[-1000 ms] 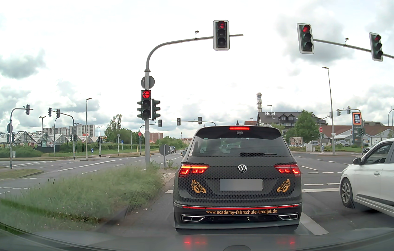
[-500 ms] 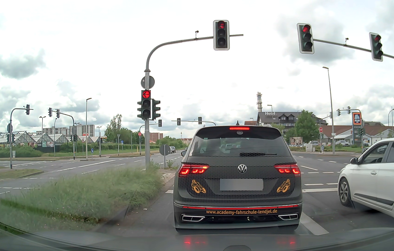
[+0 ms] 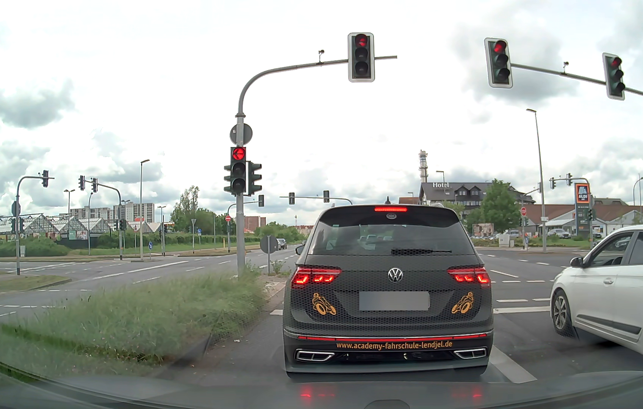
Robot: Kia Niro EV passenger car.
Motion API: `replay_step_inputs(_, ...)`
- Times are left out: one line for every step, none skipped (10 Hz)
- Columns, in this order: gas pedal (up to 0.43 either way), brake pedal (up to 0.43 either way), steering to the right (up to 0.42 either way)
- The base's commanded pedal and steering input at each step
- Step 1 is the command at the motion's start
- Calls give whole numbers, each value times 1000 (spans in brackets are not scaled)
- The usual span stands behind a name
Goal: Follow the waypoints while adhering to traffic rules and regulations
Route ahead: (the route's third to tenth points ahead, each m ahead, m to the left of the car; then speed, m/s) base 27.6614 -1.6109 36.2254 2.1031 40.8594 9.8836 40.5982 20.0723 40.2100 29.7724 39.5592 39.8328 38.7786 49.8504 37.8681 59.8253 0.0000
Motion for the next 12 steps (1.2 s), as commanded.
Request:
replay_step_inputs(0,262,6)
replay_step_inputs(0,256,6)
replay_step_inputs(0,256,6)
replay_step_inputs(0,262,6)
replay_step_inputs(0,262,6)
replay_step_inputs(0,256,6)
replay_step_inputs(0,256,6)
replay_step_inputs(0,262,6)
replay_step_inputs(0,256,6)
replay_step_inputs(0,262,6)
replay_step_inputs(0,262,6)
replay_step_inputs(0,256,6)
